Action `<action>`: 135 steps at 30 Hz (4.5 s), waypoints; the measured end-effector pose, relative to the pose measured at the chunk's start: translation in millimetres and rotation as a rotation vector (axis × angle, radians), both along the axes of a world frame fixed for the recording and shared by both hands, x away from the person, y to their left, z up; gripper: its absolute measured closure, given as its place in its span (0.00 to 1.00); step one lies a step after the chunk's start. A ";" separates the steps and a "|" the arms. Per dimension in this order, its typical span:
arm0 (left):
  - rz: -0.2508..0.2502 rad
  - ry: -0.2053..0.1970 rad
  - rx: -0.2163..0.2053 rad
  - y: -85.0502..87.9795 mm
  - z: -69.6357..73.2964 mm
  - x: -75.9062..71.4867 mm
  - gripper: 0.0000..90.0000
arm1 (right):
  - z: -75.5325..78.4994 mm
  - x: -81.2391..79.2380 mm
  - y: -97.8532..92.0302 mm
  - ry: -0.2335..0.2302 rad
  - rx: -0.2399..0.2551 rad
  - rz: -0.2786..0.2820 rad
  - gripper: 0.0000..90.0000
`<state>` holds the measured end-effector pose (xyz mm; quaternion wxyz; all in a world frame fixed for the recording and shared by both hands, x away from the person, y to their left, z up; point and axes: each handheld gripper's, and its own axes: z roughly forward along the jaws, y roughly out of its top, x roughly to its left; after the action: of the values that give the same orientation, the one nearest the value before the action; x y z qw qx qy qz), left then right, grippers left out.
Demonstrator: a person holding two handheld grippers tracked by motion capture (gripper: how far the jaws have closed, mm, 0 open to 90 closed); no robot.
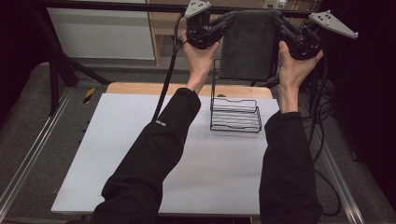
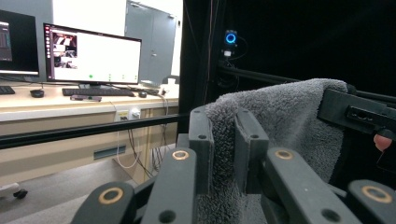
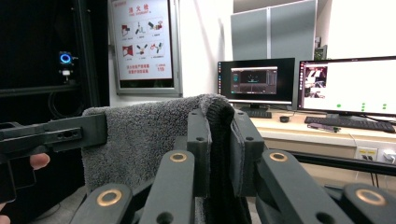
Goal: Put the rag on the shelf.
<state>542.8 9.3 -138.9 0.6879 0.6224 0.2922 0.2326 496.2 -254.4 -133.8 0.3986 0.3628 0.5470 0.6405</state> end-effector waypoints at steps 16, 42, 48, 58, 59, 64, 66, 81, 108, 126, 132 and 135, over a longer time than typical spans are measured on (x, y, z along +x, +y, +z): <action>-0.059 0.037 0.064 1.8 -31.3 -5.9 0.87 | -34.5 -5.3 -7.4 0.070 -0.008 0.009 0.90; -0.136 0.056 0.124 7.2 -69.3 -26.2 0.87 | -84.3 -27.7 -16.0 0.126 0.002 0.060 0.90; -0.148 0.054 0.136 7.3 -67.5 -33.5 0.87 | -83.3 -31.4 -17.4 0.122 0.002 0.062 0.90; -0.176 0.087 0.143 9.9 -71.0 -41.1 0.86 | -86.2 -39.8 -20.3 0.140 -0.020 0.089 0.89; -0.177 0.089 0.147 10.3 -71.5 -42.3 0.86 | -86.1 -40.5 -20.4 0.145 -0.024 0.092 0.89; -0.183 0.113 0.163 11.5 -75.8 -49.2 0.86 | -87.8 -45.7 -20.9 0.160 -0.044 0.107 0.89; -0.181 0.111 0.174 11.7 -77.1 -52.3 0.86 | -88.8 -48.0 -21.2 0.166 -0.052 0.112 0.89; -0.197 0.149 0.244 13.2 -95.3 -72.1 0.83 | -101.3 -61.1 -27.5 0.220 -0.091 0.182 0.89; -0.187 0.308 0.304 13.0 -86.1 -68.2 0.99 | -121.7 -71.2 -30.5 0.251 -0.181 0.202 0.85; -0.186 0.305 0.371 5.9 -106.7 -66.1 0.99 | -108.9 -76.1 -21.2 0.248 -0.167 0.201 0.67; -0.174 0.309 0.396 0.7 -114.9 -64.0 0.99 | -114.9 -65.1 -16.7 0.329 -0.158 0.197 0.94; -0.171 0.312 0.399 -0.6 -118.9 -61.8 0.99 | -122.7 -60.4 -17.5 0.378 -0.152 0.186 1.00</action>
<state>481.0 8.7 -257.8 0.5154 0.7964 0.2893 0.1279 435.8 -271.9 -256.5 0.2544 0.3933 0.6899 0.5520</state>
